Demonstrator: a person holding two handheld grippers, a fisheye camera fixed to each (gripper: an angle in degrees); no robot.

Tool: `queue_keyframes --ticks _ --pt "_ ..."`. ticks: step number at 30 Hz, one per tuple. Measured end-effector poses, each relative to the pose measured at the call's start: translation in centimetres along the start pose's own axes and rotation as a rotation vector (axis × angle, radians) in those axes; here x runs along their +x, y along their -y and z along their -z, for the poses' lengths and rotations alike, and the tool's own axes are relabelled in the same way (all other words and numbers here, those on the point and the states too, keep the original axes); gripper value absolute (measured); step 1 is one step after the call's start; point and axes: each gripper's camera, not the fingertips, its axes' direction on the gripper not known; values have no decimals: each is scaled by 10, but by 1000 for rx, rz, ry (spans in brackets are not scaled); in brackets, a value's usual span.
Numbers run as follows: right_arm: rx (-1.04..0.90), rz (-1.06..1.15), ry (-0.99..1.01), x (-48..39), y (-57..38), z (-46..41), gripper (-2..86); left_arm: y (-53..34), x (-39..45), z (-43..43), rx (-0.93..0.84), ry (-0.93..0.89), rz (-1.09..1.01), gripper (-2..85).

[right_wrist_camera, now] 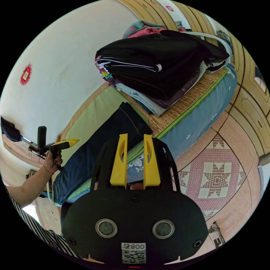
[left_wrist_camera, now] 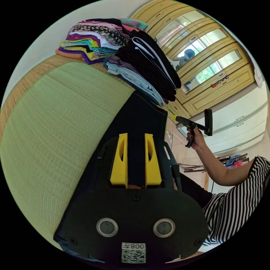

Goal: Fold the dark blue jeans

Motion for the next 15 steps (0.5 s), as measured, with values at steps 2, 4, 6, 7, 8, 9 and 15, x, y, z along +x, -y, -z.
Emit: queue_keyframes --ticks 2,4,6,7,8,9,15 --pt "-3 -22 -5 20 6 8 103 41 5 -19 -30 0 -6 99" --pt "4 -35 -14 33 8 14 106 68 9 -33 -52 9 -9 102" --pt "-1 -52 6 45 10 17 108 92 15 -45 -73 29 -25 105" --pt "-3 -63 32 52 12 19 108 107 18 -52 -87 43 -36 107" --pt "11 -73 61 58 14 23 107 122 22 -59 -97 54 -44 110" --pt "16 -74 77 61 15 26 107 129 23 -62 -101 59 -48 111" --pt "47 -90 117 81 20 50 91 194 34 -92 -135 67 -59 119"
